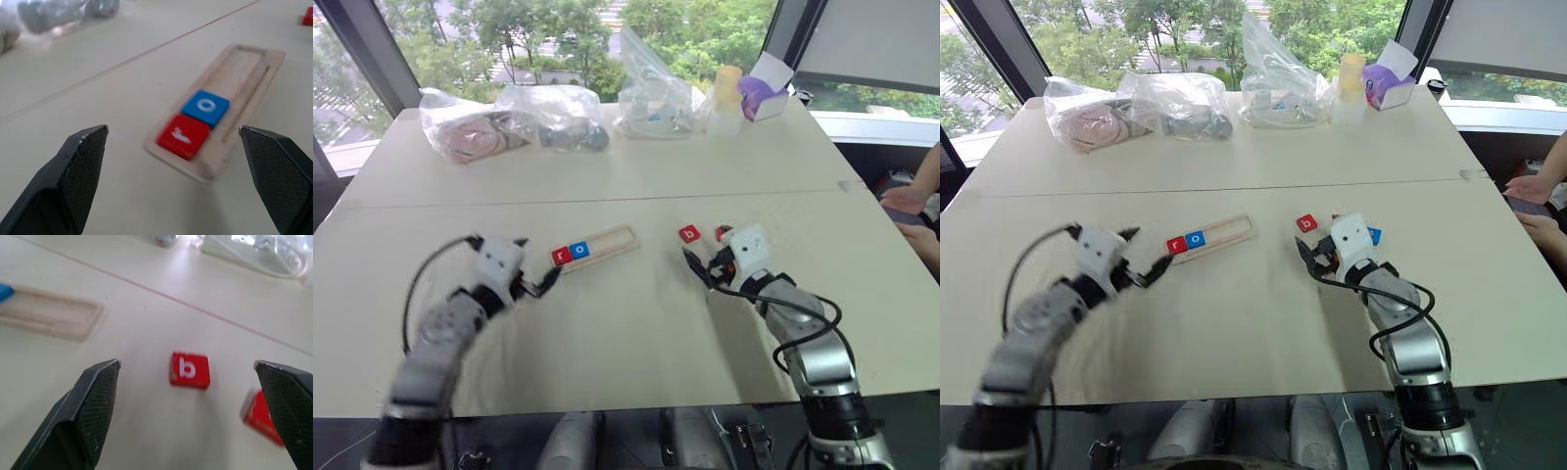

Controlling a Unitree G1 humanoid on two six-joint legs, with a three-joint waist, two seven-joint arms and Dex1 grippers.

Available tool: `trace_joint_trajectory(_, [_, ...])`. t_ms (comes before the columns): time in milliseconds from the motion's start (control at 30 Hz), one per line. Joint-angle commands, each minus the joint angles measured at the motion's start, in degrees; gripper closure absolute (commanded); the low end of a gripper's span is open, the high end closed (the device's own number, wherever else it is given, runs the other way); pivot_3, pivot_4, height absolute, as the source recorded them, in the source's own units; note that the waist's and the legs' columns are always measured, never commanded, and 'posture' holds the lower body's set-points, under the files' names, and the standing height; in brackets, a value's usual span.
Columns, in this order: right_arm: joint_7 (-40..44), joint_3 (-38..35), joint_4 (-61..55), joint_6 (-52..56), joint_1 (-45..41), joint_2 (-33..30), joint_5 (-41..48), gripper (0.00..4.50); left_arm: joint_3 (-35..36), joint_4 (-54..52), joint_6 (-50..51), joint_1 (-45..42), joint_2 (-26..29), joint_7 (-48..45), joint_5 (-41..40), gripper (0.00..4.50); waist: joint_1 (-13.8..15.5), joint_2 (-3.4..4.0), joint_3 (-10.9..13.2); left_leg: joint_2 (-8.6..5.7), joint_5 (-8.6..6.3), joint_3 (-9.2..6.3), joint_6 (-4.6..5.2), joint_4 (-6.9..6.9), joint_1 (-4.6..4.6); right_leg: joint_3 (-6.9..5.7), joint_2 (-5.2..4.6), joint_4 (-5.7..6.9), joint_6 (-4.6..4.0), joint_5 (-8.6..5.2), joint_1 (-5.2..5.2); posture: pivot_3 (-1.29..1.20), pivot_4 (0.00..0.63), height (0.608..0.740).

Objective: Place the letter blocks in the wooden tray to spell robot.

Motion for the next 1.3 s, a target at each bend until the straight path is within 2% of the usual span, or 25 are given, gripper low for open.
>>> trace_joint_trajectory(33, [9.2,1.7,-5.7,1.1,-1.2,-4.5,4.5,0.03,-0.5,10.8,-0.7,-7.8,5.2,-12.7,-2.5,0.0,-0.1,0.09,0.1,-0.01,-0.01,0.03,0.02,-0.03,0.0,0.01,-0.01,-0.03,0.02,0.01,-0.01,0.0,0.15,0.74])
trace_joint_trajectory(133, [17.2,4.5,-9.9,3.3,-1.4,-10.7,6.8,0.03,-4.5,24.1,-5.8,-16.7,8.3,-23.0,0.1,0.0,0.0,0.06,0.2,-0.04,-0.05,0.04,0.08,-0.03,-0.04,-0.01,-0.02,-0.03,0.19,0.08,-0.04,0.0,0.15,0.74])
trace_joint_trajectory(300, [24.8,6.8,-13.7,5.6,-2.0,-18.3,8.1,0.03,-11.2,39.3,-12.9,-26.6,8.4,-36.9,4.4,0.0,0.0,0.0,0.3,-0.03,-0.06,0.07,0.09,-0.08,-0.05,-0.01,-0.07,-0.07,0.21,0.09,-0.05,0.0,0.15,0.74])
trace_joint_trajectory(433, [28.2,7.1,-16.8,7.4,-1.7,-23.3,8.9,0.03,-13.8,50.6,-18.8,-33.5,5.9,-40.3,8.0,0.0,0.0,-0.25,0.5,-0.02,-0.06,0.04,0.09,-0.03,-0.09,-0.03,-0.06,-0.05,0.21,0.09,-0.06,0.0,0.15,0.74])
trace_joint_trajectory(567, [27.9,5.9,-17.8,8.8,-2.0,-24.3,9.6,0.03,-13.8,57.7,-23.1,-37.2,3.1,-39.9,10.0,0.0,0.0,-0.39,0.6,-0.02,-0.06,0.04,0.1,0.0,-0.16,-0.01,-0.07,-0.05,0.23,0.1,-0.12,0.0,0.15,0.74])
trace_joint_trajectory(833, [26.7,5.2,-18.0,9.9,-2.5,-24.7,9.5,0.03,-13.9,62.4,-27.6,-38.1,0.4,-39.9,12.5,0.0,0.0,-0.41,0.6,-0.03,-0.05,0.04,0.08,0.14,-0.65,-0.01,-0.08,0.14,0.24,0.13,-0.64,0.0,0.15,0.74])
trace_joint_trajectory(900, [26.5,5.2,-17.9,9.9,-2.7,-24.7,9.5,0.03,-13.6,61.9,-27.0,-37.9,0.0,-40.1,12.6,0.0,0.0,-0.4,0.6,-0.03,-0.03,0.03,0.06,0.26,-0.9,-0.01,-0.07,0.2,0.23,0.16,-0.89,0.0,0.15,0.74])
trace_joint_trajectory(1300, [26.0,5.6,-17.3,9.5,-3.5,-24.8,8.8,0.03,-14.0,57.2,-26.0,-33.5,-0.5,-38.4,13.3,0.0,0.0,-0.4,0.6,-0.04,-0.03,0.06,0.07,0.43,-0.91,-0.01,-0.06,0.25,0.27,0.21,-0.85,0.0,0.15,0.74])
